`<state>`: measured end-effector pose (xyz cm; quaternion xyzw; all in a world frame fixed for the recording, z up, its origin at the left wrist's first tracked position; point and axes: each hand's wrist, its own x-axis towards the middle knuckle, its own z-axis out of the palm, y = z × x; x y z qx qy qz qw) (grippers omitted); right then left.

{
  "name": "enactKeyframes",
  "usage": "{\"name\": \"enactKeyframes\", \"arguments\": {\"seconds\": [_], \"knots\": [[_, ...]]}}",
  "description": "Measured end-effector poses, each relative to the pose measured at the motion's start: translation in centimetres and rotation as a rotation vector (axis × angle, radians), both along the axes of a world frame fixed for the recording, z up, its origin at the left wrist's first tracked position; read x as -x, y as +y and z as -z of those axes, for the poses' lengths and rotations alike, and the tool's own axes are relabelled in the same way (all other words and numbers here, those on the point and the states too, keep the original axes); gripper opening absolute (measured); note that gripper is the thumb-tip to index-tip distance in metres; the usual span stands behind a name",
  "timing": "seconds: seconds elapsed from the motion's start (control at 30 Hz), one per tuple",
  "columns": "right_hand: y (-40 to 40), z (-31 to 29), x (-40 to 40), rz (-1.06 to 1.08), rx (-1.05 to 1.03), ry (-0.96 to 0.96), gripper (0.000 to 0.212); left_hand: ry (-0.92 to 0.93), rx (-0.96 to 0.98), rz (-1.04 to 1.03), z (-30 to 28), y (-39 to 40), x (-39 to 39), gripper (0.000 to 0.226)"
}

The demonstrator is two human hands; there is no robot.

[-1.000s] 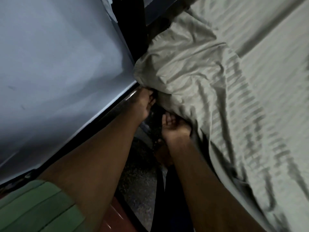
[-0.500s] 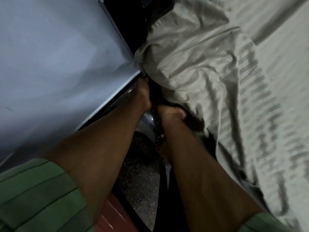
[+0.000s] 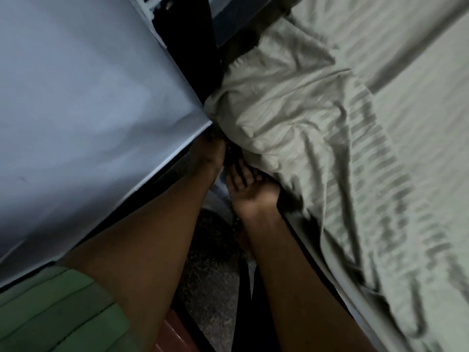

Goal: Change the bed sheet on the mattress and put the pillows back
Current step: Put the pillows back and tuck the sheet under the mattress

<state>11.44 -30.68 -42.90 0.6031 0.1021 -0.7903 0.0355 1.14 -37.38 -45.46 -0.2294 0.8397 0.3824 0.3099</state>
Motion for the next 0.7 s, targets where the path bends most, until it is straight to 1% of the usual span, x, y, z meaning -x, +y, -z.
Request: {"name": "enactKeyframes", "arguments": {"seconds": [0.03, 0.07, 0.1, 0.13, 0.17, 0.2, 0.23, 0.27, 0.3, 0.33, 0.37, 0.4, 0.43, 0.47, 0.53, 0.6, 0.63, 0.7], "knots": [[-0.3, -1.0, 0.0, -0.130, -0.059, -0.034, 0.051, 0.038, -0.013, -0.029, -0.4, -0.3, -0.2, 0.016], [-0.6, -2.5, -0.2, -0.325, -0.172, -0.020, 0.047, 0.084, -0.037, -0.050, -0.8, -0.4, -0.6, 0.012], [-0.9, -4.0, -0.6, -0.530, -0.432, -0.010, 0.036, 0.138, -0.036, -0.034, -1.0, -0.6, -1.0, 0.010], [-0.9, -5.9, -0.9, -0.737, -0.782, 0.044, 0.024, 0.203, -0.043, -0.017, -1.5, -0.7, -1.4, 0.012], [-0.6, -7.5, -0.9, -0.910, -1.132, 0.146, 0.015, 0.275, -0.070, -0.008, -2.1, -0.7, -1.7, 0.015], [0.1, -8.9, -0.4, -0.999, -1.430, 0.257, 0.009, 0.331, -0.098, -0.002, -2.7, -0.6, -1.9, 0.019], [1.1, -9.8, 0.8, -1.019, -1.673, 0.324, 0.006, 0.370, -0.118, 0.007, -2.9, -0.6, -1.9, 0.020], [2.1, -10.6, 2.7, -1.020, -1.856, 0.307, 0.010, 0.402, -0.129, 0.022, -3.3, -0.5, -2.0, 0.014], [3.0, -11.0, 5.1, -1.026, -1.971, 0.239, 0.020, 0.419, -0.157, 0.020, -3.4, -0.4, -1.9, 0.011], [3.9, -10.8, 7.5, -1.097, -2.006, 0.143, 0.033, 0.435, -0.218, -0.004, -3.2, -0.2, -1.9, 0.018], [4.7, -10.4, 9.6, -1.214, -1.996, 0.051, 0.046, 0.448, -0.304, -0.056, -3.2, 0.2, -2.0, 0.026], [5.2, -9.9, 11.1, -1.340, -1.940, -0.022, 0.053, 0.445, -0.398, -0.139, -3.6, 0.9, -2.1, 0.032], [5.6, -9.0, 12.2, -1.419, -1.896, -0.057, 0.055, 0.409, -0.499, -0.224, -3.7, 1.6, -1.9, 0.036], [5.8, -8.4, 13.0, -1.430, -1.877, -0.061, 0.052, 0.354, -0.567, -0.303, -3.6, 2.2, -1.6, 0.039], [6.2, -7.6, 13.7, -1.309, -1.861, -0.059, 0.039, 0.246, -0.583, -0.357, -2.5, 2.8, -0.7, 0.051], [6.3, -7.3, 14.2, -1.154, -1.807, -0.068, 0.029, 0.186, -0.523, -0.286, 0.1, 2.2, 0.0, 0.069], [6.2, -7.1, 14.4, -1.107, -1.791, -0.096, 0.026, 0.149, -0.507, -0.252, 2.2, 1.9, 0.2, 0.074], [5.9, -7.0, 14.9, -1.064, -1.763, -0.164, 0.024, 0.139, -0.455, -0.132, 3.0, 1.8, -0.1, 0.077]]}}
